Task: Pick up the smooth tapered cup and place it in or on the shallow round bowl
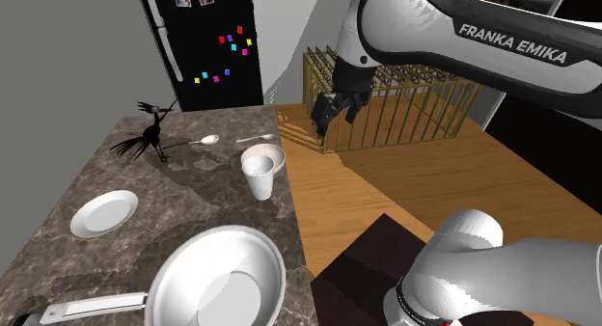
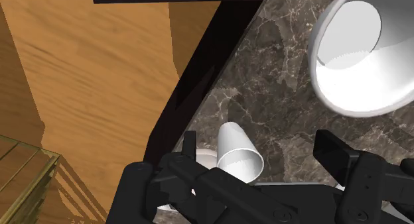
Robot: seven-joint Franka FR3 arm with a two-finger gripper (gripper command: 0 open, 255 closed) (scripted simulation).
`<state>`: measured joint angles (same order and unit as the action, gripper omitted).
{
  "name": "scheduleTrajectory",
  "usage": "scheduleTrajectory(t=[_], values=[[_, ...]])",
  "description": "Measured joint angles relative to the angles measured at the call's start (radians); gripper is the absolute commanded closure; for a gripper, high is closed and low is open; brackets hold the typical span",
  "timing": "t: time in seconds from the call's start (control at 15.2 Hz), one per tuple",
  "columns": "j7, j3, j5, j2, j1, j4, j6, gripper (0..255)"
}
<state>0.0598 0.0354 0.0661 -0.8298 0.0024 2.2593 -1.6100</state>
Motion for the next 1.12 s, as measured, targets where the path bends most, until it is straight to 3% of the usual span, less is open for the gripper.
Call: scheduleTrajectory(t=[0.4, 1.12], values=[[-0.03, -0.014, 0.007, 0.089, 0.004, 0.046, -0.127, 0], [-0.123, -0.052, 0.045, 0.422, 0.022, 0.046, -0.444, 0]])
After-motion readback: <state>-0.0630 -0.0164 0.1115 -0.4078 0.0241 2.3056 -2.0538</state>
